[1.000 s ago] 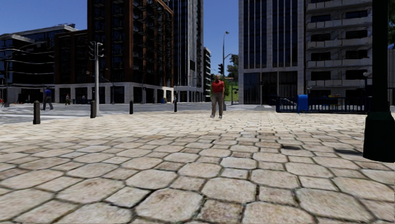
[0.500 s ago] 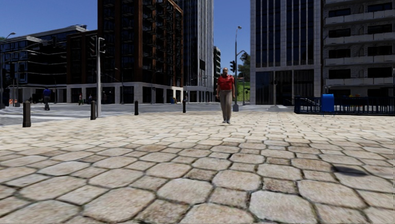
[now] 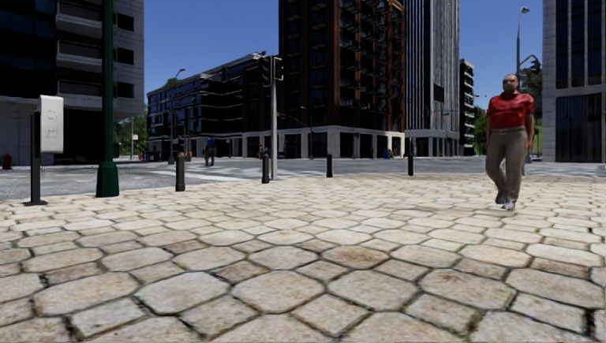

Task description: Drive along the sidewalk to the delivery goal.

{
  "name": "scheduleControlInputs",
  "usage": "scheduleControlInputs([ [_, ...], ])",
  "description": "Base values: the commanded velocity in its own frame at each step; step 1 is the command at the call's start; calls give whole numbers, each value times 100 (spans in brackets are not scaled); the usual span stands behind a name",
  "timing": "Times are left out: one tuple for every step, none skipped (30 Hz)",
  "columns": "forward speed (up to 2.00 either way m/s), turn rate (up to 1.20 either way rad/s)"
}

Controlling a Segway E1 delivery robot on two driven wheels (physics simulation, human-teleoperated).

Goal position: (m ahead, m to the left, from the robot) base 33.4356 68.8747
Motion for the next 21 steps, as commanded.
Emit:
scheduleControlInputs([
  [200,50],
  [200,49],
  [200,48],
  [200,44],
  [200,42],
  [200,38],
  [200,37],
  [200,34],
  [200,28],
  [200,20],
  [200,8],
  [200,2],
  [200,0],
  [200,0],
  [200,0],
  [200,0],
  [200,0],
  [200,0],
  [200,0],
  [200,0],
  [200,0],
])
